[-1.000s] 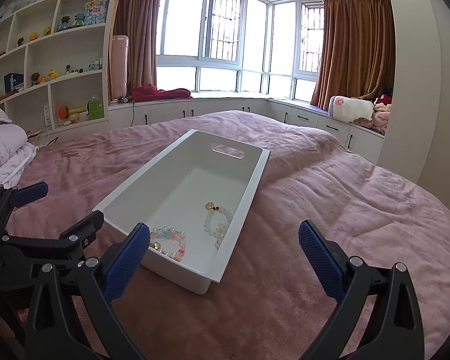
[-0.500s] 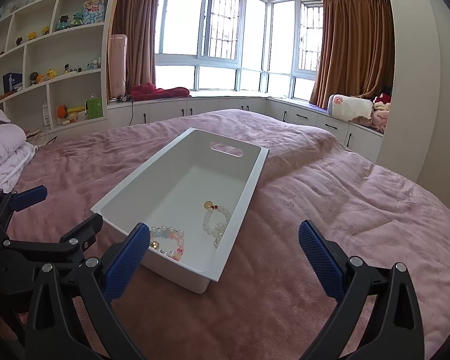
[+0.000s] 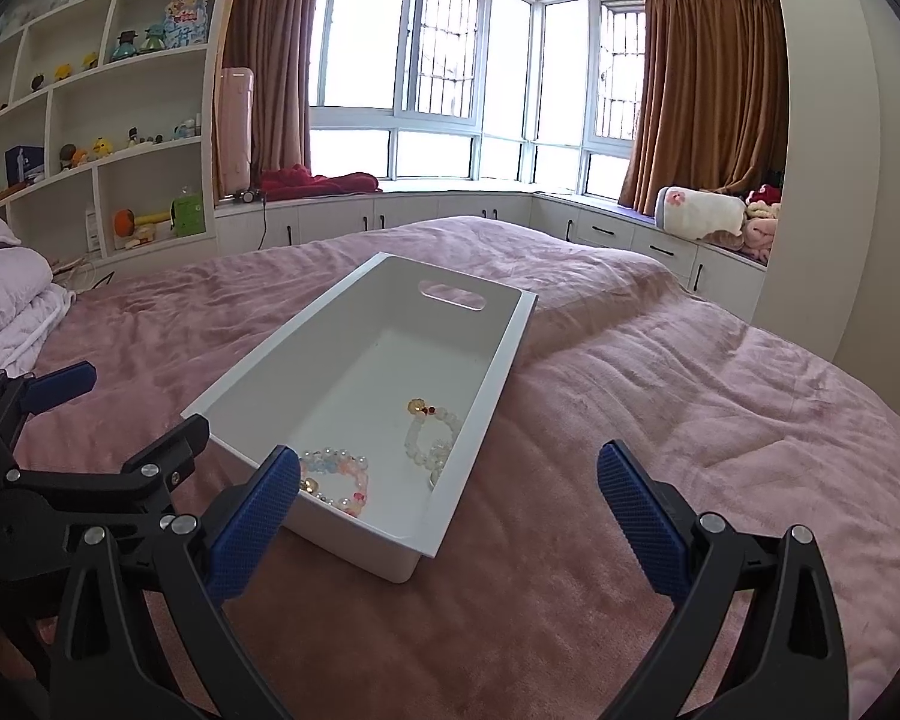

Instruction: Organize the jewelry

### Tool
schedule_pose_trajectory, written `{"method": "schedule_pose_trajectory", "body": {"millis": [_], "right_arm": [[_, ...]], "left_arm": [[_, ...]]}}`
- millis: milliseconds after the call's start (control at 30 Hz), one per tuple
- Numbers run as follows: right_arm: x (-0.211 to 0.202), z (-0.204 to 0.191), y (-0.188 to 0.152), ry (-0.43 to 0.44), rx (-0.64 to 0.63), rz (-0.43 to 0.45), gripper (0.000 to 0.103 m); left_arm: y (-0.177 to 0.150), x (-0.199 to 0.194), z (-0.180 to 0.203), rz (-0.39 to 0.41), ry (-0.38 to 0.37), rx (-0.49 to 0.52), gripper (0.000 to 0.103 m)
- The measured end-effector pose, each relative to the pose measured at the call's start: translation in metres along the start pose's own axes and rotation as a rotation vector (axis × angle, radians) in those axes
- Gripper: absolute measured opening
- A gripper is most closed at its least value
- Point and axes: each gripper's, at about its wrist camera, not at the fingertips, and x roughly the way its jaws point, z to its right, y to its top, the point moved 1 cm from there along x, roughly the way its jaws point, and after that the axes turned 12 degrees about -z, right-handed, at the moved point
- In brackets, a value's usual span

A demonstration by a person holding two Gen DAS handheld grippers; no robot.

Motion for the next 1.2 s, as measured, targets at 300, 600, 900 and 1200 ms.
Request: {"method": "schedule_pose_trajectory", "body": {"millis": [300,600,900,1200], "right_arm": [[0.0005,0.0001,-0.0025,-0.002,0.000,-0.003,0.098],[0.0020,-0.0010,-0.0056,0.001,0.003,-0.009,0.098],[0.0022,-0.0011,-0.0052,0.004,0.004,-0.012,0.098],[0.0035,-0.0043,-0.0052,0.004,-0.003,-0.015,0.098]], "left_arm": [[-0.0004,0.0021,0.0008,-0.007,-0.003,-0.001,0.099],[-0.0030,0.0053,-0.0016,0.004,-0.014,-0.016,0.099],[-0.0031,0.0050,-0.0019,0.005,-0.007,-0.009,0.099],[-0.0008,0.0076,-0.0053,-0.006,-0.001,-0.007,0.099]]}}
